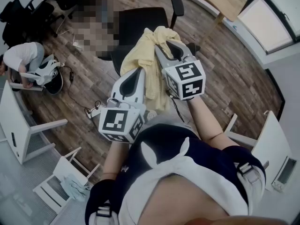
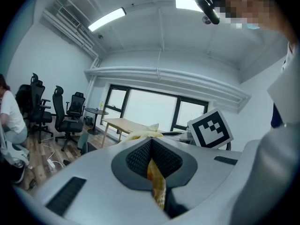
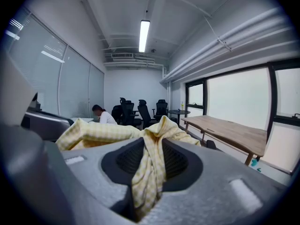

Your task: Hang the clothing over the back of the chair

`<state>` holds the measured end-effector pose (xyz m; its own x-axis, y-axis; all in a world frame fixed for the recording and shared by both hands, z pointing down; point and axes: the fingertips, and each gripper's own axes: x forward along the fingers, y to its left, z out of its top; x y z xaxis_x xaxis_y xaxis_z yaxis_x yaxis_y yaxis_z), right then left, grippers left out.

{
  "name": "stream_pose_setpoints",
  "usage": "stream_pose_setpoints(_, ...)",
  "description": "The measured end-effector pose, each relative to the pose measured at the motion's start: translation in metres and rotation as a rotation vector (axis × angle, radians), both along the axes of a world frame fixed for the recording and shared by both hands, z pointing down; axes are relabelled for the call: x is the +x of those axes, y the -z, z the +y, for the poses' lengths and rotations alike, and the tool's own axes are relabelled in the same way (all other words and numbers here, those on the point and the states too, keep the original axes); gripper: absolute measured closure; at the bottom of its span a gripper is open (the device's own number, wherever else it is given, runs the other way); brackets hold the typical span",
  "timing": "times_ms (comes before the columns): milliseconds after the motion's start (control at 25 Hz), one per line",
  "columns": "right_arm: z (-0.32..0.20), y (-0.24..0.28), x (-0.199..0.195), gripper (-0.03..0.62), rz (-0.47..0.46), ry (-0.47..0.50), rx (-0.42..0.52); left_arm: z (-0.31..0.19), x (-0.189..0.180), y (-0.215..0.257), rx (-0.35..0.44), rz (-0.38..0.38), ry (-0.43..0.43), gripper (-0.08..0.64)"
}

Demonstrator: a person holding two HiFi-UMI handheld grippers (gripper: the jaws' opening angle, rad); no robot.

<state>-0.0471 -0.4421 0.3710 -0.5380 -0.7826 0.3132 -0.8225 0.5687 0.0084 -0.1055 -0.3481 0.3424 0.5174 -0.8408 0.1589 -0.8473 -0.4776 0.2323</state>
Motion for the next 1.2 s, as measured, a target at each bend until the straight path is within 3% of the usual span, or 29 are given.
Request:
stream_pose_setpoints(800, -0.009, -0.018, -0.004, 0.483, 0.073, 0.052, -0.089, -0.035, 0.018, -0.016, -0.087, -0.084, -0.028, 0.554)
stream_pose_setpoints(1200, -0.006, -0.042, -0.017, 0.483, 0.261, 0.125, -0.165, -0.04, 0.018, -0.024, -0.145, -0.05, -0.041, 0.555)
